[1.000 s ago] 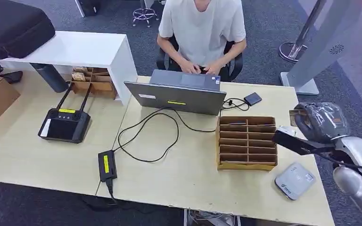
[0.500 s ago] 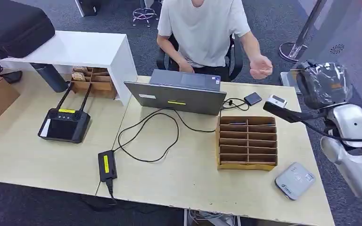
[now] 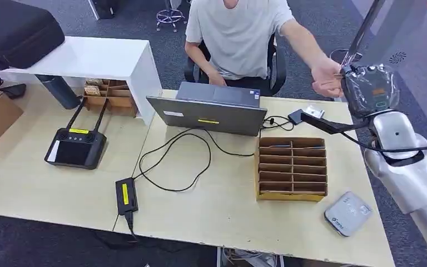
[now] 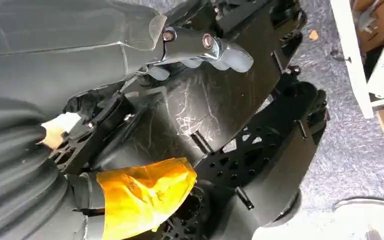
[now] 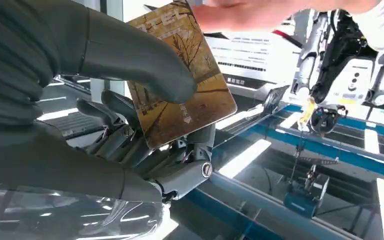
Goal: Pass the card to the sensor for recognition and then transmit it.
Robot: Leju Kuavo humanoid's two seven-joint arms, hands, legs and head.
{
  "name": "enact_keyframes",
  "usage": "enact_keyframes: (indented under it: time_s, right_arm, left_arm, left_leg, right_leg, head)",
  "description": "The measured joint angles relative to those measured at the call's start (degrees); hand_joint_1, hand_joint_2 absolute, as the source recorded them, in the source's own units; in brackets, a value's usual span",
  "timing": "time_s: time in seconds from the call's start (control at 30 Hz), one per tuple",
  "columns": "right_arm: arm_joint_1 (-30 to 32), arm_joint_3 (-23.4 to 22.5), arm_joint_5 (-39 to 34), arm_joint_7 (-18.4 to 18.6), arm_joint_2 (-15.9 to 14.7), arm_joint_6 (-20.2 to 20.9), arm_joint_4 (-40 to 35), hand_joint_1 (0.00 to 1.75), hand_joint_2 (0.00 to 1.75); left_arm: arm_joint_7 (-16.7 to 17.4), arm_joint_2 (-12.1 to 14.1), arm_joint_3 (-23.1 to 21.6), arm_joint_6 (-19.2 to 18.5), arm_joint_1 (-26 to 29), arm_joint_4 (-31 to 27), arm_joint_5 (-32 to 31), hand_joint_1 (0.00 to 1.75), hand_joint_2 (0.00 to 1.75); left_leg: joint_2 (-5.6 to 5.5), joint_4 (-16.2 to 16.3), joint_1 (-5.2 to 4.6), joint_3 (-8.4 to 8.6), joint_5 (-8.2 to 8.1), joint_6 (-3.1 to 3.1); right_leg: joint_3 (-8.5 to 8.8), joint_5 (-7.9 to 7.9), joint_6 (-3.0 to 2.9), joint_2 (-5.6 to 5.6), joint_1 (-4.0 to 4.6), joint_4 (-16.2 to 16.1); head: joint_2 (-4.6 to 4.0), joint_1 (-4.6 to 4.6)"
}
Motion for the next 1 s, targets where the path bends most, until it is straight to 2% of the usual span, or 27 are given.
enact_keyframes:
  time_s: [0.07, 0.1, 0.23, 0.4, 0.63, 0.87, 1.0]
  right_arm:
    - [-0.54, 0.44, 0.04, 0.0, 0.48, -0.02, 1.12, 1.75, 1.75]
    - [-0.67, 0.7, 0.04, 0.0, 0.7, -0.04, 1.56, 0.0, 1.75]
    - [-0.79, 0.88, -0.2, -0.04, 1.34, -0.09, 2.54, 0.0, 1.75]
    - [-0.9, 1.62, 0.07, 0.61, 2.01, -0.06, 3.24, 0.0, 1.75]
    - [-0.9, 1.69, -0.07, 0.63, 2.06, 0.11, 3.59, 0.0, 1.75]
    - [-0.88, 1.69, -0.44, 0.74, 2.04, 0.22, 3.61, 0.0, 1.75]
    - [-0.86, 1.69, -1.6, 0.28, 1.77, 2.23, 3.33, 0.0, 1.75]
  left_arm:
    - [0.46, -0.22, 0.77, -0.07, 0.15, 0.2, -0.83, 0.0, 1.75]
    - [0.62, -0.31, 1.01, -0.11, 0.28, 0.29, -1.08, 0.0, 1.75]
    - [1.91, -1.21, 2.48, -0.99, 0.55, 0.61, -1.84, 0.0, 1.75]
    - [4.88, -2.69, 6.5, -1.16, 0.85, 0.7, -4.07, 0.0, 1.75]
    - [5.6, -2.41, 8.77, -1.9, 2.43, 0.37, -5.4, 0.0, 1.75]
    - [5.64, -1.18, 8.94, -1.9, 4.53, -1.05, -5.82, 0.0, 1.75]
    - [5.64, -0.94, 8.92, -1.77, 4.96, -1.57, -5.4, 0.0, 1.75]
  left_leg:
    - [-0.02, 0.0, 0.0, 0.0, 0.02, 0.02]
    - [-0.02, 0.0, 0.0, 0.0, 0.02, 0.02]
    - [-0.02, 0.01, -0.02, -0.01, 0.01, 0.02]
    - [-0.02, 0.02, -0.01, -0.01, 0.01, 0.02]
    - [0.02, 0.01, -0.01, 0.01, 0.01, 0.02]
    - [0.03, 0.01, -0.01, -0.01, 0.01, 0.02]
    - [0.04, 0.01, -0.01, -0.01, 0.01, 0.02]
  right_leg:
    - [0.0, 0.0, 0.0, -0.01, 0.0, 0.0]
    - [0.0, 0.0, 0.0, -0.01, 0.0, 0.0]
    - [0.0, 0.0, 0.0, -0.01, -0.02, -0.02]
    - [0.01, 0.01, 0.01, -0.01, -0.01, -0.01]
    - [-0.01, 0.01, 0.0, 0.02, 0.0, -0.01]
    - [-0.07, 0.01, 0.0, 0.04, 0.0, -0.01]
    - [-0.07, 0.02, 0.0, 0.05, -0.01, -0.01]
  head:
    - [0.02, -0.02]
    - [0.0, 0.0]
    - [0.0, -0.02]
    - [0.02, -0.02]
    - [0.0, -0.02]
    - [0.0, 0.0]
    - [0.0, 0.0]
